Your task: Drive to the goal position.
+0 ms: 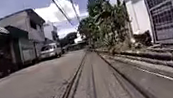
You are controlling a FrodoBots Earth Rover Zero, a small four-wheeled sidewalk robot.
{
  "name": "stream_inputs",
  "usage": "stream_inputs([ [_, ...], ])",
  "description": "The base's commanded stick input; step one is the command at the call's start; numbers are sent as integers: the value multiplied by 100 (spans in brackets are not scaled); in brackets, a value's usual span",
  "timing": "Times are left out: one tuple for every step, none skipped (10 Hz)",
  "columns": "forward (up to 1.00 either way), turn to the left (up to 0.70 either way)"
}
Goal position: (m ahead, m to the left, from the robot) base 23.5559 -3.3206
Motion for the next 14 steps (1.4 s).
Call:
stream_inputs([
  [85,0],
  [85,0],
  [85,0],
  [85,0],
  [85,0],
  [85,0],
  [85,0],
  [85,0],
  [85,0],
  [85,0],
  [85,0],
  [85,0],
  [85,0],
  [85,0],
])
